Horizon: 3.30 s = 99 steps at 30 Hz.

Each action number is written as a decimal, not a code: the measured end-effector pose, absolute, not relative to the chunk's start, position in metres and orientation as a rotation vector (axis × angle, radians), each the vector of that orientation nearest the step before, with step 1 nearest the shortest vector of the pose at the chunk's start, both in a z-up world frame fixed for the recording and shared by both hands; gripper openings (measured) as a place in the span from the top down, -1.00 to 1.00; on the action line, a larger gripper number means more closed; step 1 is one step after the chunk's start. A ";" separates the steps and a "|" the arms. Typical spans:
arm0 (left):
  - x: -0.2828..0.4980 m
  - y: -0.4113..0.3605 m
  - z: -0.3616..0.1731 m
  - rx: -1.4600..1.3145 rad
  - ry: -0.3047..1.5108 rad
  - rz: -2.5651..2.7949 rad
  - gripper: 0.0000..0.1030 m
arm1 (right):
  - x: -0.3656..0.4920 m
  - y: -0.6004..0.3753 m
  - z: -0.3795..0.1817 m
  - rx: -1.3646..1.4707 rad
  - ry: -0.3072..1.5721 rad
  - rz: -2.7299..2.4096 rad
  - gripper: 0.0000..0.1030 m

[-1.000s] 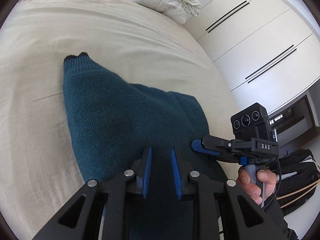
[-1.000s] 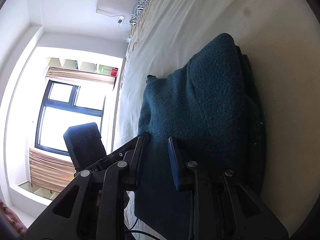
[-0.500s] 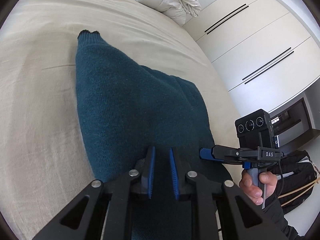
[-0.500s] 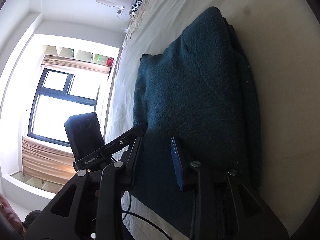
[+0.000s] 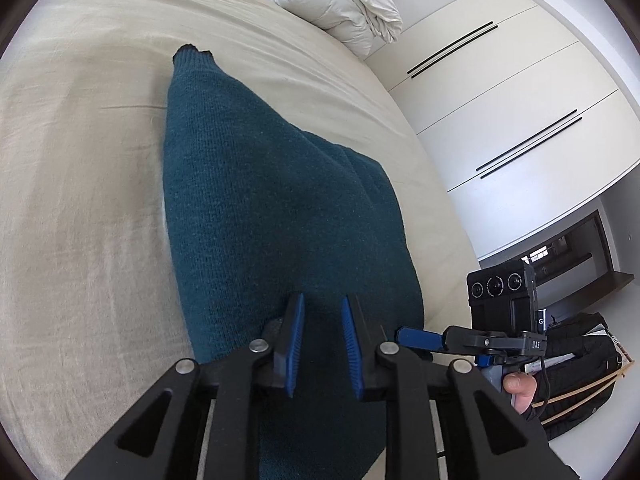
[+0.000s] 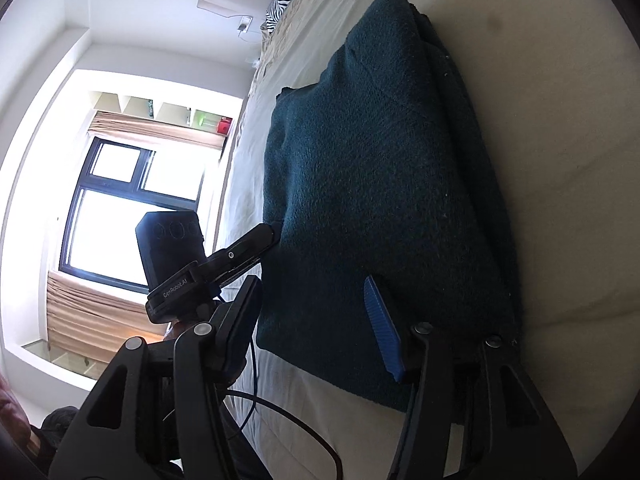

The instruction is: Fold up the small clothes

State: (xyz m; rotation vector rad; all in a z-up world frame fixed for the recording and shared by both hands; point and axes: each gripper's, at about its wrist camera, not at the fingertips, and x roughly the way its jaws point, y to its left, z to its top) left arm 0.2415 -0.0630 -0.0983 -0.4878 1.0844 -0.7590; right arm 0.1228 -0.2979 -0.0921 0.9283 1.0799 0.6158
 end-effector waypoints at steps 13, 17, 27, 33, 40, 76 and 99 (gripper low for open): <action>0.249 -0.008 -0.098 -0.621 1.083 -0.647 -0.57 | 0.141 -0.366 -0.069 0.931 1.100 0.410 -0.15; 0.256 -0.021 -0.110 -0.596 1.141 -0.655 -0.57 | 0.164 -0.386 -0.089 0.962 1.152 0.379 -0.14; 0.272 -0.049 -0.114 -0.509 1.195 -0.608 -0.42 | 0.194 -0.377 -0.098 0.822 1.258 0.425 -0.13; 0.262 -0.051 -0.110 -0.440 1.218 -0.554 -0.05 | 0.195 -0.356 -0.088 0.718 1.283 0.357 0.32; 0.248 -0.050 -0.089 -0.355 1.200 -0.532 0.20 | 0.177 -0.309 -0.042 0.353 1.244 0.189 0.57; 0.047 0.144 -0.099 -0.381 1.122 -0.398 -0.04 | 0.002 -0.120 -0.070 0.472 1.222 0.447 0.49; -0.073 0.166 0.032 -0.087 0.501 -0.163 -1.00 | -0.089 -0.206 -0.015 0.460 0.901 0.129 -0.13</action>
